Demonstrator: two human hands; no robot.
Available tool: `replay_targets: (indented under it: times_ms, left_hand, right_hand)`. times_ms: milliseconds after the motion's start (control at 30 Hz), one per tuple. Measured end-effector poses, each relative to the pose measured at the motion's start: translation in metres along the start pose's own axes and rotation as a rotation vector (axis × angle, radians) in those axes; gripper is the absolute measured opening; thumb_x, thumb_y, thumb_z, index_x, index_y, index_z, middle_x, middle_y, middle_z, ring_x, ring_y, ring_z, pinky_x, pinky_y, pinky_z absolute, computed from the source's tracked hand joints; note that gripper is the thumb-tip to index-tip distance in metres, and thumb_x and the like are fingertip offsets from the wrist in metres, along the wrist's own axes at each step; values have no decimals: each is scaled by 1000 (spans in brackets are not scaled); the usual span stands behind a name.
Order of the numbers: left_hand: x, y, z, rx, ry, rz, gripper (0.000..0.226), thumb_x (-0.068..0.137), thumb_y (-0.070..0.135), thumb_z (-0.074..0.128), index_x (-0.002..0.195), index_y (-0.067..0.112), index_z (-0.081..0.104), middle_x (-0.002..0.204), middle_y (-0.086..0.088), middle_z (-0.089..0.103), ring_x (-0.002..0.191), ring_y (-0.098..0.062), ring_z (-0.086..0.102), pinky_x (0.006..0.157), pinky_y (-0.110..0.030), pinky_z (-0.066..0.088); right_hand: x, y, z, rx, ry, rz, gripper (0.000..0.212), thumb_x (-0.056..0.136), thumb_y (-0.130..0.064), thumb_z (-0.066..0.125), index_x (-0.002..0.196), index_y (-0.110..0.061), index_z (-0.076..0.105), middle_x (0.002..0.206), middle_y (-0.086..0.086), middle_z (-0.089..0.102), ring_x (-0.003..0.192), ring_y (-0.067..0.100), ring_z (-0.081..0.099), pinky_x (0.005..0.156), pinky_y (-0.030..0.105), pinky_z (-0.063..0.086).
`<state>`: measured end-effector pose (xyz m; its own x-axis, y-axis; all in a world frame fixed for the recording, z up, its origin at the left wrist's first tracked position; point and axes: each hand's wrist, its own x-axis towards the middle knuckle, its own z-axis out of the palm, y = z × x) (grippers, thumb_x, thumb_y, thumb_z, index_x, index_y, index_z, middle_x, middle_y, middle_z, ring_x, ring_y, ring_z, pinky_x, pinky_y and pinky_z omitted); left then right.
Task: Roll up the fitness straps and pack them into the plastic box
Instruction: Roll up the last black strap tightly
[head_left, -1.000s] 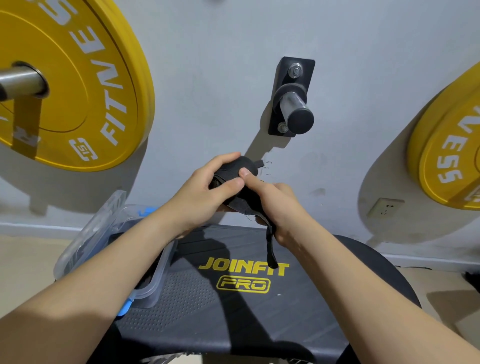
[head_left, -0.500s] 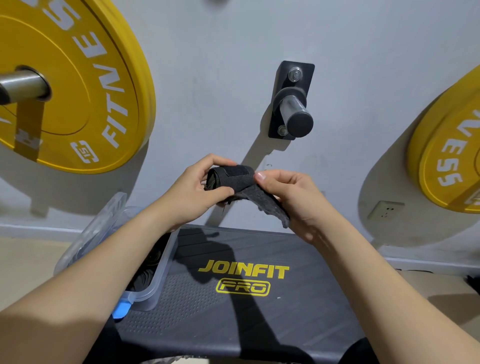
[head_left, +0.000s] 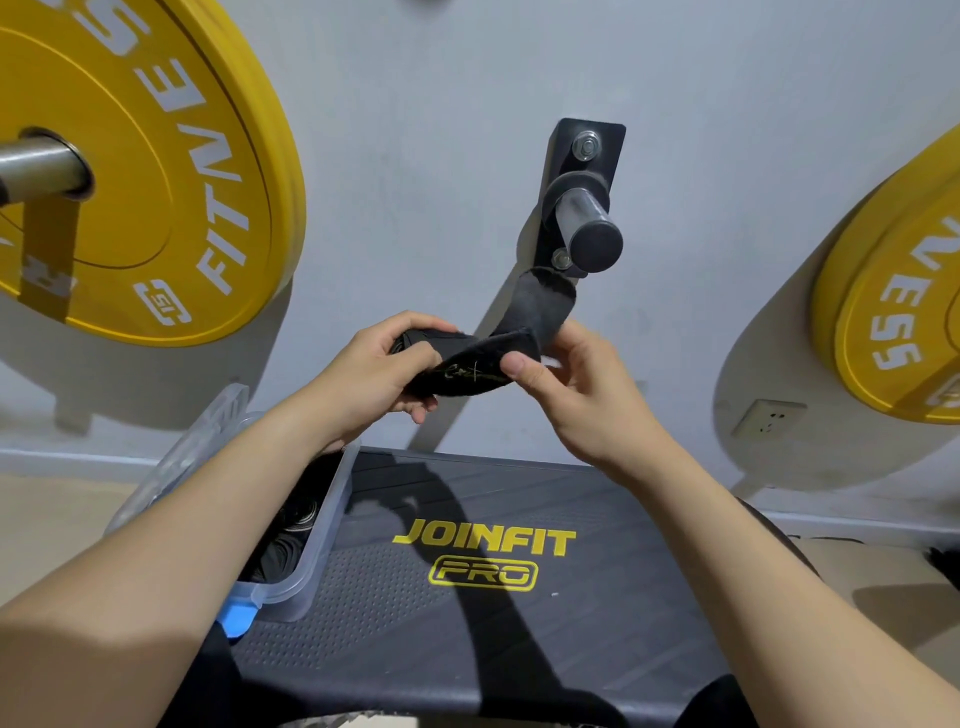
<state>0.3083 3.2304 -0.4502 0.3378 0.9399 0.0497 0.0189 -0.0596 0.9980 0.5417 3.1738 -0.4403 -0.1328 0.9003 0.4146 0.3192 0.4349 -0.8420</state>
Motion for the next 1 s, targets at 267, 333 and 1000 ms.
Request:
replay_targets:
  times_ms: [267, 333, 1000]
  left_hand:
    - [-8, 2, 20, 8, -165, 17, 36, 80, 6, 53, 110, 9, 72, 91, -20, 65, 75, -31, 59, 57, -34, 47]
    - [-9, 1, 22, -25, -183, 7, 30, 77, 9, 51, 99, 12, 71, 87, -18, 61, 77, -30, 54, 58, -36, 44]
    - [-16, 0, 41, -141, 27, -91, 37, 107, 43, 63, 133, 18, 54, 122, -19, 73, 94, -37, 82, 69, -38, 66]
  right_hand:
    - [7, 0, 12, -152, 173, -60, 11, 103, -14, 67, 113, -15, 65, 92, 2, 73, 85, 25, 69, 74, 45, 58]
    - [5, 3, 15, -364, 192, -94, 13, 103, -21, 67, 107, -10, 61, 97, 7, 64, 89, 24, 59, 75, 42, 49]
    - [15, 1, 38, -299, 330, -149, 16, 103, -25, 70, 89, -20, 61, 72, -9, 66, 69, 18, 62, 59, 31, 49]
